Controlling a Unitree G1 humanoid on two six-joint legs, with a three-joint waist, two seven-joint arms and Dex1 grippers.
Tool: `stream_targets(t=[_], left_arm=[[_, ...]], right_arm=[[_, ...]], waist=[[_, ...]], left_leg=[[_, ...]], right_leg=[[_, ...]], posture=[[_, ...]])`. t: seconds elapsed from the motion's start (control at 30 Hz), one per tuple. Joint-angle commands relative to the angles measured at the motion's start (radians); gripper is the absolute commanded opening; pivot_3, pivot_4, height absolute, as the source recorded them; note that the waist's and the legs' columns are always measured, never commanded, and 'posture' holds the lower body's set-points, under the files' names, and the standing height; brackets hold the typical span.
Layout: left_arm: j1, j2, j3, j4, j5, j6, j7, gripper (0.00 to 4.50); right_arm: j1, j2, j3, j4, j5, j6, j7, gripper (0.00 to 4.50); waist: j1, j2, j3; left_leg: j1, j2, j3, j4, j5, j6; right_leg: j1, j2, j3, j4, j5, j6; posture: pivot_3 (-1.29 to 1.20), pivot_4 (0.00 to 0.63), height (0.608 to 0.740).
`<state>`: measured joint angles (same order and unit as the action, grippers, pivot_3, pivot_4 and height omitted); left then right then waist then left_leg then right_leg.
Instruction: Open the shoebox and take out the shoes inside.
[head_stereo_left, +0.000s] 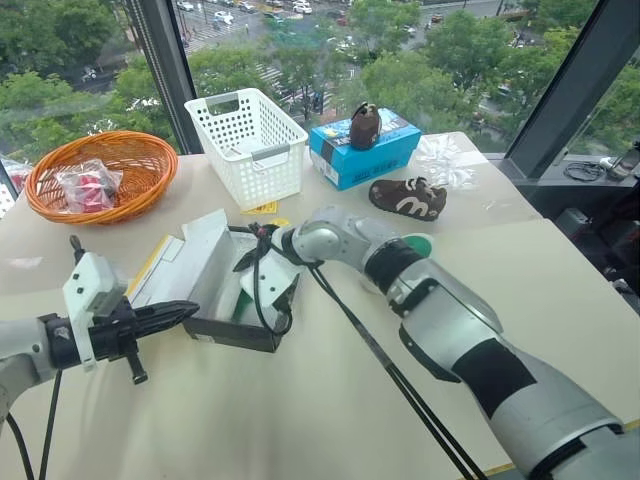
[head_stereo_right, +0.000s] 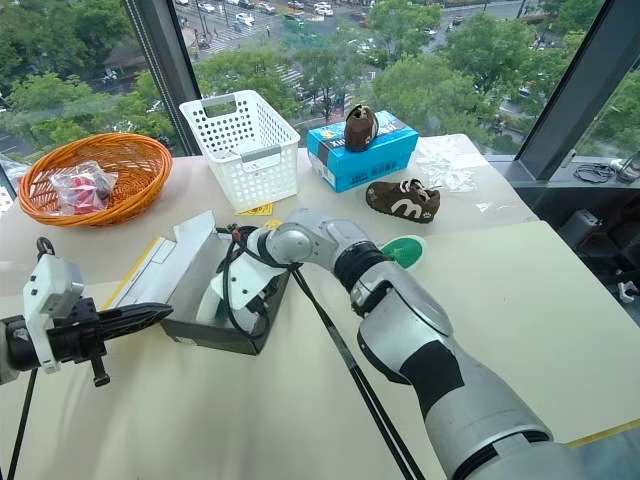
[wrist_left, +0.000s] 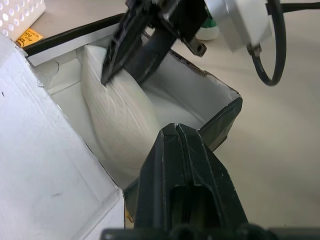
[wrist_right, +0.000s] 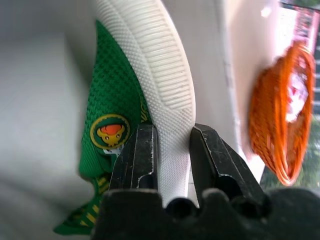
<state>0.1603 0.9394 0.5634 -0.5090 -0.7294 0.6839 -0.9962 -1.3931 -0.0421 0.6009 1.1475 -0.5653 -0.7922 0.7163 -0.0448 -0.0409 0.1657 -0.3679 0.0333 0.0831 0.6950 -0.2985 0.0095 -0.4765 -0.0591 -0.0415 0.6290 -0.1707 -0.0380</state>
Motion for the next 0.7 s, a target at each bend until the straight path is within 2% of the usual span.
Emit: stream_targets(t=[0.03, 0.23, 0.43, 0.6, 0.67, 0.7], left_arm=[[0.007, -0.021, 0.003, -0.019, 0.003, -0.033, 0.01, 0.0], [0.028, -0.047, 0.005, -0.036, 0.006, -0.041, 0.025, 0.0], [0.033, -0.05, -0.003, -0.034, 0.008, -0.053, 0.035, 0.0], [0.02, -0.042, -0.01, -0.024, 0.007, -0.055, 0.029, 0.0], [0.015, -0.041, -0.01, -0.023, 0.008, -0.054, 0.028, 0.0], [0.013, -0.041, -0.011, -0.022, 0.009, -0.053, 0.028, 0.0]], right_arm=[[-0.015, -0.021, -0.088, -0.062, 0.079, 0.042, -0.017, 0.97], [-0.015, -0.098, -0.161, -0.155, 0.166, 0.082, 0.055, 0.97], [0.086, -0.15, -0.194, -0.394, 0.328, 0.195, 0.272, 0.97], [0.237, -0.122, -0.192, -0.646, 0.519, 0.407, 0.466, 0.97], [0.255, -0.109, -0.214, -0.677, 0.558, 0.482, 0.483, 0.97], [0.247, -0.116, -0.212, -0.654, 0.524, 0.465, 0.458, 0.97]], waist=[[0.001, 0.0, 0.0], [0.002, 0.0, 0.0], [0.0, 0.0, 0.0], [0.002, 0.0, 0.0], [0.001, 0.0, 0.0], [0.003, 0.0, 0.0]], left_leg=[[0.0, 0.0, 0.0, 0.0, 0.0, 0.0], [0.0, 0.0, 0.0, 0.0, 0.0, 0.0], [0.0, 0.0, 0.0, 0.0, -0.003, 0.004], [0.0, 0.0, -0.001, 0.0, -0.003, 0.005], [0.0, 0.0, 0.0, 0.001, -0.003, 0.005], [0.0, 0.0, 0.0, 0.002, -0.003, 0.005]], right_leg=[[0.0, 0.0, 0.0, 0.0, 0.0, 0.0], [0.0, 0.0, 0.0, 0.0, 0.0, 0.0], [0.0, 0.0, 0.0, 0.0, 0.0, 0.0], [0.001, 0.0, 0.0, 0.0, 0.0, 0.0], [0.001, 0.0, 0.0, 0.0, 0.0, 0.0], [0.001, 0.0, 0.0, 0.0, 0.0, 0.0]], posture=[[0.0, 0.15, 0.731], [0.0, 0.15, 0.731], [0.0, 0.15, 0.731], [0.0, 0.15, 0.731], [0.0, 0.15, 0.731], [0.0, 0.15, 0.731]])
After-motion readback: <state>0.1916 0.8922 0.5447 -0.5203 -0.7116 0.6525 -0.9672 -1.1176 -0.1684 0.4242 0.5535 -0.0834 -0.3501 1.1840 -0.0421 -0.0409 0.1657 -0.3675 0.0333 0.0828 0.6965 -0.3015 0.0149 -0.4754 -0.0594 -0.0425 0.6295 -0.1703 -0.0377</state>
